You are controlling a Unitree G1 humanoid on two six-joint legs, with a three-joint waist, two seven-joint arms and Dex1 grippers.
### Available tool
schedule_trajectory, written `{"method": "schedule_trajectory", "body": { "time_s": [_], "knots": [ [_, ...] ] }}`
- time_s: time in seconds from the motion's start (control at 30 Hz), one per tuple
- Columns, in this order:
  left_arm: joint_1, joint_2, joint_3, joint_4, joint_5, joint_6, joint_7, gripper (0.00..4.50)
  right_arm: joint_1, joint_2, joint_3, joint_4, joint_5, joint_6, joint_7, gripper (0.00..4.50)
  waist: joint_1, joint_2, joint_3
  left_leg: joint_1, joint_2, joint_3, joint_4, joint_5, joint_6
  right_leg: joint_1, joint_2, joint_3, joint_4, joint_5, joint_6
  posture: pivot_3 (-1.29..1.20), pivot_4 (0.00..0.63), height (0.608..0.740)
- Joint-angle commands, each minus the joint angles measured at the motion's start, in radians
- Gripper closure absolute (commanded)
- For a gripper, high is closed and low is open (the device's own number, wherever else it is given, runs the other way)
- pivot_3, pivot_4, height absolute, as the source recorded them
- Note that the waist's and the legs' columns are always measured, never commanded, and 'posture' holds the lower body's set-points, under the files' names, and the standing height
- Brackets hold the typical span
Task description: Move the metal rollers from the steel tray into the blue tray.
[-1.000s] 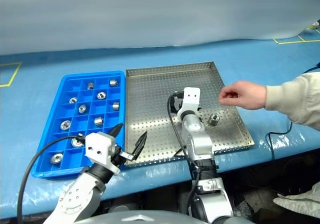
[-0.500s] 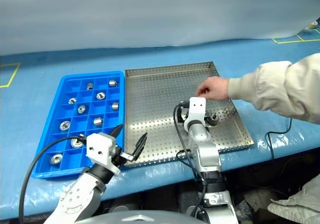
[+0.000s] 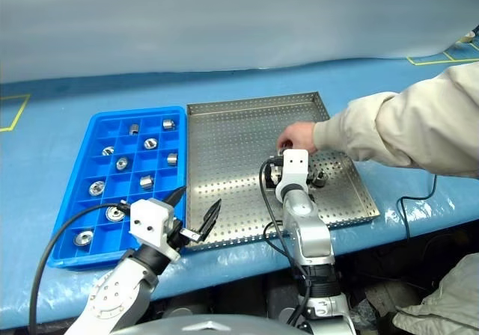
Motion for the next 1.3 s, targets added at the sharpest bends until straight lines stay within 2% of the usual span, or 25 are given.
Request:
{"method": "schedule_trajectory", "body": {
  "time_s": [0.03,0.57,0.83,1.03,1.3],
  "knots": [
    [0.000,0.001,-0.009,-0.010,-0.004,-0.020,-0.003,0.00,0.011,0.006,0.005,-0.028,-0.001,0.014,0.000,0.01,-0.001,0.000,0.000,0.000,0.000,0.000,0.000,0.000,0.000,0.000,0.000,0.000,0.000,0.000,0.000,0.09,0.150,0.740],
    [0.001,0.000,-0.015,-0.015,0.001,-0.022,0.001,0.00,-0.012,0.017,0.004,-0.025,0.005,0.014,0.000,0.01,-0.002,0.000,0.000,0.000,0.000,0.000,0.000,0.000,0.000,0.000,0.000,0.000,0.000,0.000,0.000,0.09,0.150,0.740],
    [-0.007,0.004,-0.012,-0.016,-0.003,-0.019,-0.006,0.00,-0.113,0.011,0.035,-0.036,0.006,-0.038,0.043,0.01,-0.007,0.000,0.000,0.000,0.000,0.000,0.000,0.000,0.000,-0.001,0.000,0.000,0.000,0.000,0.000,0.08,0.150,0.740],
    [-0.022,0.010,-0.009,-0.014,-0.009,-0.010,-0.014,0.00,-0.264,0.069,-0.070,0.144,0.005,-0.163,-0.082,0.01,-0.006,0.000,0.000,0.000,0.000,0.001,0.000,0.000,0.000,0.000,0.000,0.001,0.000,0.000,0.000,0.07,0.150,0.740],
    [-0.033,0.012,-0.009,-0.012,-0.009,-0.005,-0.015,0.00,-0.398,0.095,-0.113,0.417,-0.037,-0.347,-0.231,0.01,-0.011,0.000,0.000,-0.001,0.000,0.002,0.000,0.000,0.000,-0.001,0.000,0.002,0.000,0.002,-0.001,0.07,0.150,0.740]
  ]
}}
